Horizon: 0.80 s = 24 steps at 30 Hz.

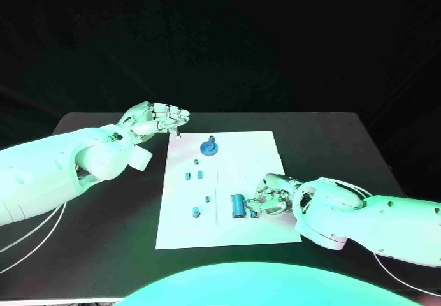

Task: Assemble the parts on the task board

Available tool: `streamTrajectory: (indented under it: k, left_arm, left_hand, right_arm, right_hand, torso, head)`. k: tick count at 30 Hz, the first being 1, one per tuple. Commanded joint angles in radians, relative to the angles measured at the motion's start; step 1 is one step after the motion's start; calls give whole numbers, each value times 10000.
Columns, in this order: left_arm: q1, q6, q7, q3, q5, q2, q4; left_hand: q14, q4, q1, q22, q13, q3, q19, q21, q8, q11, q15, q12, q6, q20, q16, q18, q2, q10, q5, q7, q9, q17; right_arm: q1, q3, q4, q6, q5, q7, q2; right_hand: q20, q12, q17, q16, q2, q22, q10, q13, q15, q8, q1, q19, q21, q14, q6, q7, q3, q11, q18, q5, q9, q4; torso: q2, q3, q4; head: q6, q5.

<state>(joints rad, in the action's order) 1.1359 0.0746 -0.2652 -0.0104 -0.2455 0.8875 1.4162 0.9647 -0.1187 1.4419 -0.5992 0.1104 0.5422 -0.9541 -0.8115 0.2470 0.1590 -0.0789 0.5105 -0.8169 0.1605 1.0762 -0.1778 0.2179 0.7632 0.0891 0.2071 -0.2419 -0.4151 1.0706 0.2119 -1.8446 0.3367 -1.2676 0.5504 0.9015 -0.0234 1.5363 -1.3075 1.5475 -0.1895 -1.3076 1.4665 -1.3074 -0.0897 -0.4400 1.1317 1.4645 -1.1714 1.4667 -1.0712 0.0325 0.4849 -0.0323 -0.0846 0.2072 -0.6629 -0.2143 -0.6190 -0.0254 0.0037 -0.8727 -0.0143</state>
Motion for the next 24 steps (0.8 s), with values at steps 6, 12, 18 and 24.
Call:
streamTrajectory:
  k: [6,12,18,24]
  left_arm:
    - [6,-157,-47,-6,-35,-10,20]
    - [6,-157,-46,-6,-36,-11,18]
    - [6,-157,-45,-6,-36,-10,15]
    - [6,-156,-43,-5,-36,-15,11]
  left_hand:
    - [-59,-50,36,12,-15,-29,-29,64,60,-14,2,47,83,59,0,-66,19,-88,-7,78,14,16]
    - [-59,-50,36,12,-15,-29,-29,64,60,-14,2,47,83,59,0,-66,19,-88,-7,78,14,16]
    - [-59,-50,36,12,-15,-29,-29,64,60,-14,2,47,83,59,0,-66,19,-88,-7,78,14,16]
    - [-60,-50,44,13,-19,-32,-30,66,62,-14,3,58,86,58,0,-66,22,-94,-7,79,17,18]
  right_arm:
    - [-16,5,27,-161,-395,57,76]
    - [-16,5,24,-208,-435,59,94]
    - [-16,5,26,-253,-420,55,102]
    - [-16,5,34,-133,-371,27,107]
  right_hand:
    - [106,46,-2088,62,-130,-1358,913,-2433,-99,-28,345,44,-16,934,59,-67,195,-111,144,-4,-25,457]
    - [110,46,-2089,62,-140,-1364,914,-2434,-104,-29,394,48,-24,934,57,-73,241,-116,146,-4,-27,533]
    - [112,48,-2083,60,-148,-1365,915,-2435,-105,-29,406,48,-21,933,56,-74,254,-118,146,-5,-27,556]
    - [113,33,-2059,53,-161,-1353,909,-2426,-104,-28,362,38,21,928,55,-58,249,-110,139,-14,-27,548]
  torso:
    - [1,-6,0]
    - [1,-6,1]
    - [3,-2,1]
    - [3,-7,-3]
  head:
    - [1,-21]
    - [1,-30]
    - [1,-36]
    - [1,-35]
